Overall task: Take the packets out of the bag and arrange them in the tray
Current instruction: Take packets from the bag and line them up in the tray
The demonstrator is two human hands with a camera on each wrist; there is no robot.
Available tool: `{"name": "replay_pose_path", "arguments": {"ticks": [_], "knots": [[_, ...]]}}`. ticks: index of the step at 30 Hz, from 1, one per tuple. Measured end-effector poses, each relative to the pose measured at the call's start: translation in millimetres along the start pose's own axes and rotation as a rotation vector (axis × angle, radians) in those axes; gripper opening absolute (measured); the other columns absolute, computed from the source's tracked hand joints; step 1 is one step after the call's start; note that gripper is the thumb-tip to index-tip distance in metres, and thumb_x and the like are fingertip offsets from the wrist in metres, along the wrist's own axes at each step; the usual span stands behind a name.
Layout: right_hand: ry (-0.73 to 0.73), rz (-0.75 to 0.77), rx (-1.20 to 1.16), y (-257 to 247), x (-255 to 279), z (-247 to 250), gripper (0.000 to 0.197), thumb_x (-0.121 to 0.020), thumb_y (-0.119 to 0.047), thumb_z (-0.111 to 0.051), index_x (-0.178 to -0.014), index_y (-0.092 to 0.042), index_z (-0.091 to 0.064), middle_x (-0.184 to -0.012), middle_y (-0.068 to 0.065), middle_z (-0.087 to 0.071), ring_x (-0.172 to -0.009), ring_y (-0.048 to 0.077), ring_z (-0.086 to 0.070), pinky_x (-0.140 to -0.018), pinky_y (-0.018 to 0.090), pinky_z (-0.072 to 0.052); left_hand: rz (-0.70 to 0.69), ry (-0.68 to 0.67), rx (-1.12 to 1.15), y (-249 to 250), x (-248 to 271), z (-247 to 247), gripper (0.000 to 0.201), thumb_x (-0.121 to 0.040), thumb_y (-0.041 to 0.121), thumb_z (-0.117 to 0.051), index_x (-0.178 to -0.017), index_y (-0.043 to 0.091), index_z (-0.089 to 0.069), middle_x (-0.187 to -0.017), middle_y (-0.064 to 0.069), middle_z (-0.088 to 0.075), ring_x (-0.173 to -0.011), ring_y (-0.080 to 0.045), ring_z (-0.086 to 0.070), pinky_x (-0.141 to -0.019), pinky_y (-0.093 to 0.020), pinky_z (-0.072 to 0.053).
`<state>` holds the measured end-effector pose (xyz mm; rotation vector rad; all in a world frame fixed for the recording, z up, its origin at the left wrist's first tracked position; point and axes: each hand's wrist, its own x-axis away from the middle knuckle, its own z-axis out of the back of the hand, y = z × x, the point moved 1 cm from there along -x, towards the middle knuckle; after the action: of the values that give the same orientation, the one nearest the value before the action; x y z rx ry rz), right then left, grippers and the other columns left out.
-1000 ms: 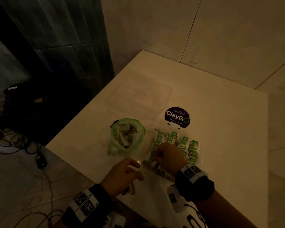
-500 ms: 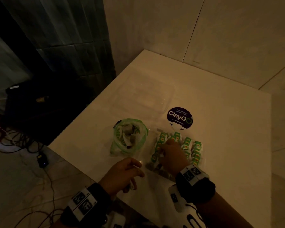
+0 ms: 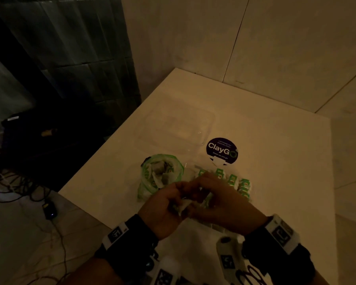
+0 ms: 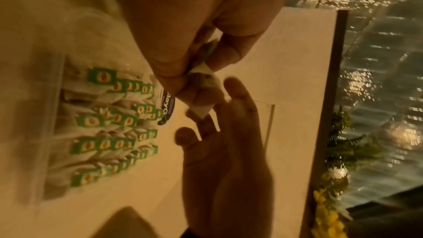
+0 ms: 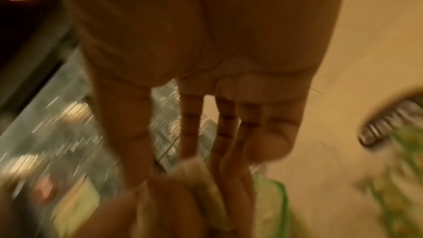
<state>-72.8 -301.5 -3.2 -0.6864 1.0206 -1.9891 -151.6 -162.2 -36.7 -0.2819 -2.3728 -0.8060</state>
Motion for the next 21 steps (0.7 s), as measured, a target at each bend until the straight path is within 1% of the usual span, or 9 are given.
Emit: {"name": "replay_pose_path", "arguments": {"ticks": [4, 6, 8, 10, 13, 15, 17, 19, 21], "knots": [[0.052, 0.083, 0.121, 6, -2, -7, 0.021, -0.079, -0.026, -0.074, -0.098, -0.032, -0.069, -0.093, -0.02, -0.046, -0.082, -0.006, -0.048, -0.072, 0.005, -0.036, 0.03, -0.041, 0.087, 4, -1, 3, 0.033, -0.073, -0.001, -0.04, -0.102, 0.001, -0.056, -0.097, -0.019, -0.059, -0.077, -0.029, -0.061, -0.065, -0.035, -0.055], [0.131, 0.034, 0.11, 7, -5, -7, 0.009, -0.082, -0.019, -0.071, -0.087, -0.026, -0.072, -0.085, -0.02, -0.047, -0.077, -0.01, -0.048, -0.068, 0.003, -0.035, 0.035, -0.079, 0.16, 8, 3, 4, 0.03, -0.075, 0.009, -0.041, -0.097, -0.001, -0.058, -0.093, -0.019, -0.059, -0.076, -0.03, -0.06, -0.071, -0.038, -0.055], [0.215, -0.056, 0.031, 10, -8, -7, 0.019, -0.084, -0.017, -0.069, -0.072, -0.033, -0.067, -0.076, -0.017, -0.052, -0.069, -0.007, -0.051, -0.063, 0.006, -0.036, 0.031, -0.11, 0.195, 11, 7, 4, 0.032, -0.075, 0.012, -0.041, -0.099, -0.001, -0.057, -0.094, -0.021, -0.06, -0.08, -0.033, -0.06, -0.076, -0.041, -0.057], [0.285, -0.168, -0.077, 16, -11, -9, 0.027, -0.084, -0.017, -0.068, -0.064, -0.033, -0.061, -0.062, -0.014, -0.055, -0.057, -0.003, -0.05, -0.057, 0.009, -0.036, -0.038, -0.064, 0.056, 10, 6, 3, 0.026, -0.081, 0.003, -0.042, -0.104, 0.002, -0.055, -0.096, -0.021, -0.061, -0.082, -0.034, -0.063, -0.073, -0.042, -0.058], [0.319, -0.307, -0.306, 22, -13, -16, 0.022, -0.086, -0.015, -0.067, -0.064, -0.018, -0.063, -0.043, -0.012, -0.049, -0.04, 0.0, -0.041, -0.049, 0.02, -0.035, -0.272, 0.106, -0.303, 4, 2, 4, 0.021, -0.09, -0.005, -0.051, -0.104, 0.01, -0.056, -0.094, -0.013, -0.062, -0.079, -0.024, -0.066, -0.07, -0.038, -0.059], [0.305, -0.331, -0.375, 23, -13, -18, 0.017, -0.084, -0.014, -0.069, -0.069, -0.009, -0.065, -0.043, -0.01, -0.048, -0.038, 0.0, -0.04, -0.047, 0.021, -0.035, -0.333, 0.116, -0.415, 1, 4, 0, 0.012, -0.09, 0.002, -0.056, -0.091, 0.011, -0.064, -0.087, -0.008, -0.066, -0.075, -0.017, -0.067, -0.069, -0.037, -0.059], [0.286, -0.291, -0.372, 21, -13, -18, 0.008, -0.082, -0.012, -0.071, -0.077, -0.009, -0.066, -0.052, -0.008, -0.053, -0.043, -0.001, -0.044, -0.049, 0.02, -0.038, -0.346, 0.13, -0.423, 1, 6, -2, 0.019, -0.091, 0.009, -0.057, -0.077, 0.015, -0.069, -0.079, -0.007, -0.069, -0.071, -0.016, -0.068, -0.063, -0.036, -0.057], [0.278, -0.236, -0.342, 19, -13, -18, 0.011, -0.08, -0.014, -0.074, -0.082, -0.02, -0.065, -0.061, -0.008, -0.057, -0.051, 0.001, -0.049, -0.053, 0.019, -0.042, -0.34, 0.153, -0.41, 2, 5, -2, 0.021, -0.091, 0.012, -0.057, -0.075, 0.015, -0.07, -0.077, -0.007, -0.07, -0.07, -0.016, -0.067, -0.057, -0.034, -0.055], [0.278, -0.209, -0.322, 20, -12, -17, 0.014, -0.081, -0.018, -0.073, -0.073, -0.022, -0.063, -0.06, -0.01, -0.054, -0.053, 0.003, -0.046, -0.054, 0.019, -0.04, -0.344, 0.158, -0.433, 2, 3, -2, 0.015, -0.091, 0.012, -0.057, -0.08, 0.011, -0.067, -0.076, -0.006, -0.069, -0.069, -0.014, -0.066, -0.054, -0.029, -0.053]]}}
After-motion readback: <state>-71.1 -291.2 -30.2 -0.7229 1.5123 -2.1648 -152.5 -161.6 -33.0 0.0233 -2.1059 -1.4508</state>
